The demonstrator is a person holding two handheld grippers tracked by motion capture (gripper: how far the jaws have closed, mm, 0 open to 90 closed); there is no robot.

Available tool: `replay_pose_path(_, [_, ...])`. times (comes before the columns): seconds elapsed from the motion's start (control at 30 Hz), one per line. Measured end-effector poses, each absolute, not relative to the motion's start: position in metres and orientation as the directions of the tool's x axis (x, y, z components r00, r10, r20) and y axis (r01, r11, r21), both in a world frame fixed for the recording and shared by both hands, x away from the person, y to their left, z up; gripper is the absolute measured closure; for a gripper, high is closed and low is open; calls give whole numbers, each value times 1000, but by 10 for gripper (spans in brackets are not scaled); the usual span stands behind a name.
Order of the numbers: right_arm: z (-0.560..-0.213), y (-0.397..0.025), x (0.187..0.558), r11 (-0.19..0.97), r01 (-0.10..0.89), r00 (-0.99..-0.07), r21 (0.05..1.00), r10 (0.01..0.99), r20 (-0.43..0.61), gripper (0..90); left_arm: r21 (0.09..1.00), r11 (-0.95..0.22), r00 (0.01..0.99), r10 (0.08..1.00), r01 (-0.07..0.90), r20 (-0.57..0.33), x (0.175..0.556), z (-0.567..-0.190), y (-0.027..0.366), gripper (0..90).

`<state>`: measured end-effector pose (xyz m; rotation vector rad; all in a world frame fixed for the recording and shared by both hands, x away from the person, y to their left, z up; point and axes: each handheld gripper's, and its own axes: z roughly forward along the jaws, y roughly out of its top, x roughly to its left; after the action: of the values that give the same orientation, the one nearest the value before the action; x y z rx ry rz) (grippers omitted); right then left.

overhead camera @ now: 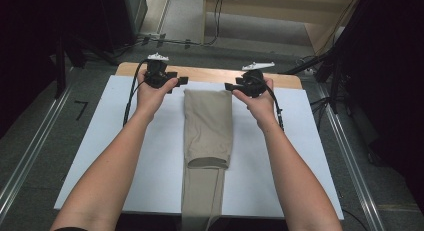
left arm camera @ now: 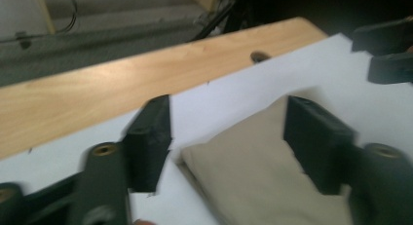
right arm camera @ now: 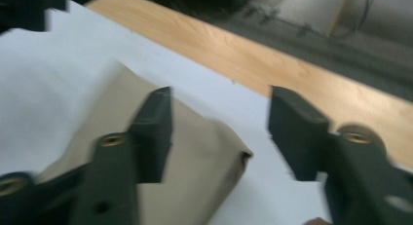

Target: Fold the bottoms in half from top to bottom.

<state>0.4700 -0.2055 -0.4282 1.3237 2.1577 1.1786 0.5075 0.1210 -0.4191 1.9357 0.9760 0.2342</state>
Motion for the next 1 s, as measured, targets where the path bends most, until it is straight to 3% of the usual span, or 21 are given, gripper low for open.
replay_pose_path(0.03, [-430, -206, 468, 225, 589, -490, 776, 863, 122, 259, 809, -258, 674, 707, 529, -216, 504, -420, 122, 339])
replay_pose_path(0.37, [-445, -214, 423, 195, 586, -523, 786, 832, 184, 220, 822, -292, 778, 572, 490, -260, 454, -437, 128, 137])
replay_pose_path(0.8, [-468, -200, 335, 243, 556, -612, 795, 767, 193, 224, 819, -354, 845, 463, 452, -266, 362, -465, 124, 143])
replay_pose_path(1.0, [-479, -194, 293, 270, 554, -647, 787, 735, 203, 229, 812, -363, 856, 429, 457, -290, 326, -479, 126, 204])
